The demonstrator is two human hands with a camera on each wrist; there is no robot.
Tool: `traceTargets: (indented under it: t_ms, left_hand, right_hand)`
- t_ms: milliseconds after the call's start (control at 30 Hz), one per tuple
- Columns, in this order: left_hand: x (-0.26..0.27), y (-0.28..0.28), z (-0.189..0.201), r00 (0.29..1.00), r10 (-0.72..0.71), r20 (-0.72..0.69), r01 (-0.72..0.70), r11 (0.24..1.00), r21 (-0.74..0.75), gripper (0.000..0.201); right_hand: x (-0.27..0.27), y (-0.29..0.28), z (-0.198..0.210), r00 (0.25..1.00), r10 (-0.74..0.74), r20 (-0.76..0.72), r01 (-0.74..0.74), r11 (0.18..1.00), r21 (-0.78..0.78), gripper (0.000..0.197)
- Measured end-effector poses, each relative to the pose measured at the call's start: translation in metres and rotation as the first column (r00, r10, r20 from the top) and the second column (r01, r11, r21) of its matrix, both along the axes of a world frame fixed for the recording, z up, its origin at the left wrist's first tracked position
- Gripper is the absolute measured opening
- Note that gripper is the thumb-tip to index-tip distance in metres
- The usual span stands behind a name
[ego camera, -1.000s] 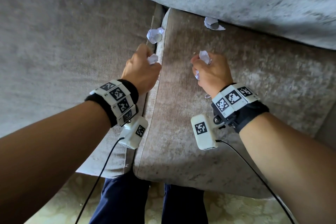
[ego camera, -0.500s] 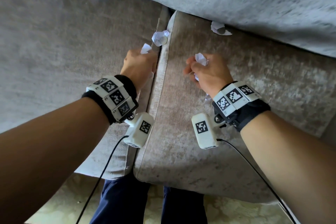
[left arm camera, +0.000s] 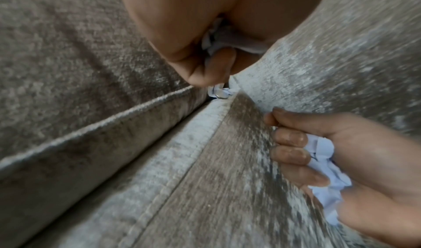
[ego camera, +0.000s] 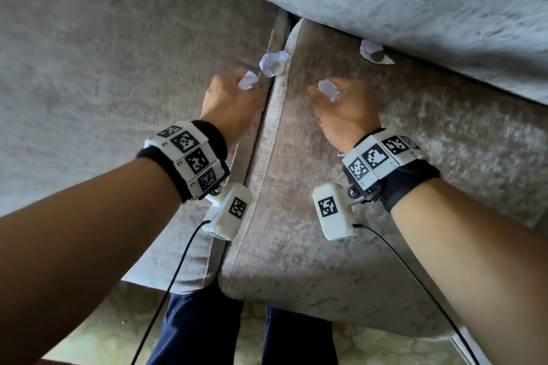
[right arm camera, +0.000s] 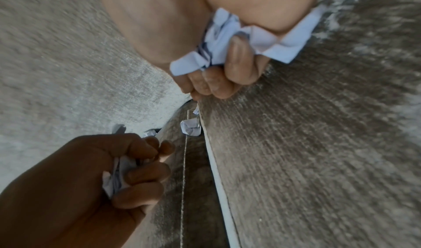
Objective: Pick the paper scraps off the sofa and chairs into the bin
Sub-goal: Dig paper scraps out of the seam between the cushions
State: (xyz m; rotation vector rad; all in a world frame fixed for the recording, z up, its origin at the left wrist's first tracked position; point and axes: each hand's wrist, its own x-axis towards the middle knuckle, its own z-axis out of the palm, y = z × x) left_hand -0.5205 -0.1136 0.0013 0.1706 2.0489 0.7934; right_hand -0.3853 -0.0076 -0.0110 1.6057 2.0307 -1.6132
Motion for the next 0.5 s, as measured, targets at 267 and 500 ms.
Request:
traceTargets:
  t_ms: [267, 500]
  left_hand:
    - [-0.01, 0.014, -0.006, 0.972, -0.093, -0.217, 0.082, 0.995, -0.057, 0.019]
    - [-0.011, 0.031, -0.017, 0.939, -0.201, -0.28, 0.181, 0.979, -0.093, 0.013]
  right_hand:
    - [-0.006, 0.005, -0.001, 1.0, -0.008, -0.016, 0.009, 0.999, 0.042, 0.05]
    - [-0.022, 0.014, -0.005, 0.999, 0.051, 0.002, -0.051, 0.987, 0.15, 0.023]
